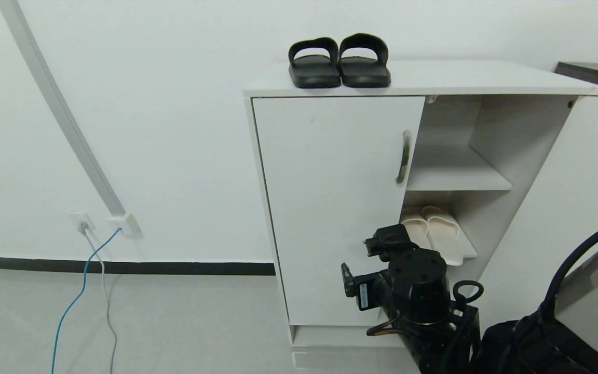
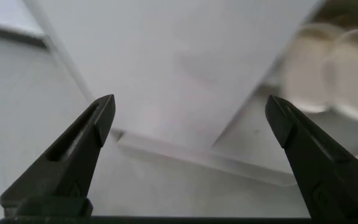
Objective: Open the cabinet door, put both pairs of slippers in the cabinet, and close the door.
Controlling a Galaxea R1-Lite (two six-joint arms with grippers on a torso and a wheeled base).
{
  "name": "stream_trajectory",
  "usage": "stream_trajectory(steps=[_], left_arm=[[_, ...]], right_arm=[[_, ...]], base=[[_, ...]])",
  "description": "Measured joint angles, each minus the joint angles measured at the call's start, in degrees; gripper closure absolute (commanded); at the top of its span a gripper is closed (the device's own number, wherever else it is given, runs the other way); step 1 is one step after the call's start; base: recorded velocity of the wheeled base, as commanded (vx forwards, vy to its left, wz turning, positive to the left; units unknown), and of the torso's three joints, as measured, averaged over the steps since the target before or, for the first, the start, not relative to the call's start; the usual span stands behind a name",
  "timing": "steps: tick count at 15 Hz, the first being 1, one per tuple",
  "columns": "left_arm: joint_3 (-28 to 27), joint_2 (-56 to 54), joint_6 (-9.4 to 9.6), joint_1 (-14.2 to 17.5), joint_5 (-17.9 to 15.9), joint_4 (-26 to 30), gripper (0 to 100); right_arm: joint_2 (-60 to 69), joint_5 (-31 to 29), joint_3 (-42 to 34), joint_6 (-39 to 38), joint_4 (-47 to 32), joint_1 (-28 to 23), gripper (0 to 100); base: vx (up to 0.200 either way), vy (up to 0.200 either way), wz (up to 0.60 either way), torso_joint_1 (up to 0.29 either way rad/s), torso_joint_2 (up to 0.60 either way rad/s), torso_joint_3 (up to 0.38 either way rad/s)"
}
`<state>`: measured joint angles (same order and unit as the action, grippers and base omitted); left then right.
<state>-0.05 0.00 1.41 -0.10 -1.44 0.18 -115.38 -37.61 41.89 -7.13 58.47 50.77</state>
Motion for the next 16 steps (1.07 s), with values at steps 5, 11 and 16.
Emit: stream_trajectory(steps=[5,11,16], left_arm=[[0.05,0.00,-0.02,-0.01,0.02,0.04,100],[0.05,0.00,0.00,0.00,0.02,0.00,100],[0.05,0.00,0.00,0.02,0.02,0.02,100]], right_arm=[[0.00,0.02,-0.02,0.00,-0.13,-0.04,0],[0.01,0.02,0.11,0.35,-0.13,-0.01,0],[0.26,0.15,0.01,0.44,-0.13,0.46,0]], base=[[0.000,0.000,0.00,0.106,-0.47,-0.363],[0.000,0.000,0.00,0.149,-0.48,-0.335],[0.000,0.000,0.00,0.189,-0.50,-0.314]])
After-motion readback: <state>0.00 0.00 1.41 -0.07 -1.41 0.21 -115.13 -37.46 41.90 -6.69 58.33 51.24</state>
